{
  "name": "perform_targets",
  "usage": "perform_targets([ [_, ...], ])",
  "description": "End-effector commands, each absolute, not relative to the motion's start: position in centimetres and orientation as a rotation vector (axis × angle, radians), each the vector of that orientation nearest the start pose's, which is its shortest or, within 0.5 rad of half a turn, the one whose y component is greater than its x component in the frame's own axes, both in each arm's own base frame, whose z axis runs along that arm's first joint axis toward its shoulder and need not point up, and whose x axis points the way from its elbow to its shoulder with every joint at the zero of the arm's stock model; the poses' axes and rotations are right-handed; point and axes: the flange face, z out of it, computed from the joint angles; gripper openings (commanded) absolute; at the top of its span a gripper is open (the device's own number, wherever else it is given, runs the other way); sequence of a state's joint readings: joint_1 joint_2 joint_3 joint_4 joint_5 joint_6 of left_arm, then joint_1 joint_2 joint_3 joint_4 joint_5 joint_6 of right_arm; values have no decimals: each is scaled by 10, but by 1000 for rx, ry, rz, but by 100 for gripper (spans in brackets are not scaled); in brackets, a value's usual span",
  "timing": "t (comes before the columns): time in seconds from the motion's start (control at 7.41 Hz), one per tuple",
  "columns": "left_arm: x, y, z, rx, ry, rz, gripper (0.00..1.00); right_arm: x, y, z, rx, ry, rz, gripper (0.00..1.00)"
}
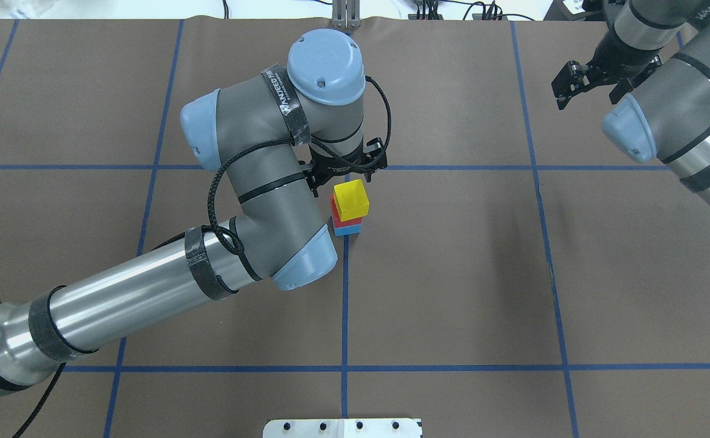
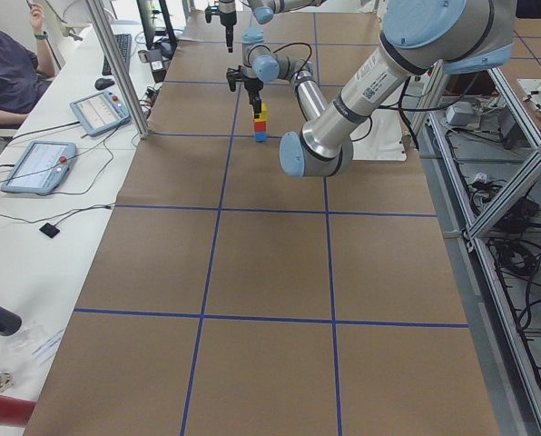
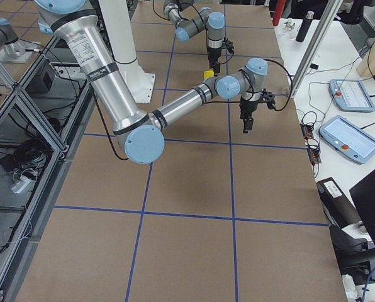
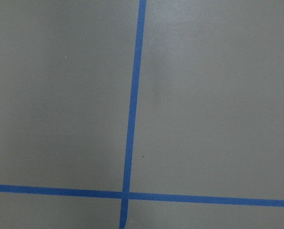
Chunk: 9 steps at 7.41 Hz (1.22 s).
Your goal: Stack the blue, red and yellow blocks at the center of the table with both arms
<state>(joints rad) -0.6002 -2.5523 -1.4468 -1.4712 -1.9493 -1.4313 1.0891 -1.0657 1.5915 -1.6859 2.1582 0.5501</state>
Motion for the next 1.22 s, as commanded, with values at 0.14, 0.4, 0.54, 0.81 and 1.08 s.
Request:
perform_targets([
  [0.14,539,-497,85,-43,872,-286,100,-240,-630,373,64,-701,-55,99],
  [0.4,435,-483,76,13,920,-228,100,-236,-631,372,68,-701,-53,99],
  [0.54,364,-462,110,88,903,-123,100,-235,-630,371,72,-701,-49,99],
  [0.81,283,-436,203,151,824,-41,100,-224,-633,367,94,-695,-22,99],
  [1.08,193,-464,283,189,708,-40,100,-210,-628,408,213,-670,-32,100],
])
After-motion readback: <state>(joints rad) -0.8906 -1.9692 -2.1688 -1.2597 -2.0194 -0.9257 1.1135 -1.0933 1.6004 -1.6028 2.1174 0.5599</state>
